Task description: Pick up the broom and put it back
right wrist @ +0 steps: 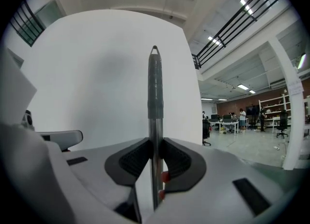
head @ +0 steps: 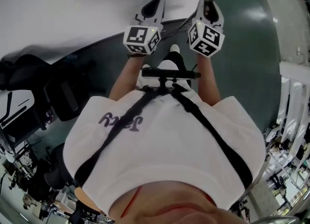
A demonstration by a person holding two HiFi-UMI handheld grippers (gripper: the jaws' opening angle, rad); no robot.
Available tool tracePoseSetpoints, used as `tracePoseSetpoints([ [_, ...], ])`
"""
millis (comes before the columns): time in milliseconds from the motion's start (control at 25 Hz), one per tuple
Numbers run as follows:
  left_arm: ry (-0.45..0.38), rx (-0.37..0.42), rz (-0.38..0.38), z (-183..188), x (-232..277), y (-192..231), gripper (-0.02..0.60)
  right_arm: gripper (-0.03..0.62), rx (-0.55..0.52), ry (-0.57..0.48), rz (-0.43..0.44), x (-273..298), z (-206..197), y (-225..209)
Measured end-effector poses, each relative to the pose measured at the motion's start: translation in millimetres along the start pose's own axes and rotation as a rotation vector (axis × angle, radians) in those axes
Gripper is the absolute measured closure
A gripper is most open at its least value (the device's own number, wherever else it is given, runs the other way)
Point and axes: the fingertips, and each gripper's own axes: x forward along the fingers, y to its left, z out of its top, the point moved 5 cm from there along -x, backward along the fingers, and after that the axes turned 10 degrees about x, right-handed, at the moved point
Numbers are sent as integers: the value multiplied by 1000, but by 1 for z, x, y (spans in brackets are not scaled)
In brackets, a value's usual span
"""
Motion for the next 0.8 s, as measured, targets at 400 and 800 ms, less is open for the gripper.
tracePoseSetpoints([
  [400,102,-8,-160,-59,78,-51,569,500,-14,88,-100,27,-33,-88],
  [800,269,-42,-239,-133,149,-90,569,500,-24,348,-162,71,-117,-191],
])
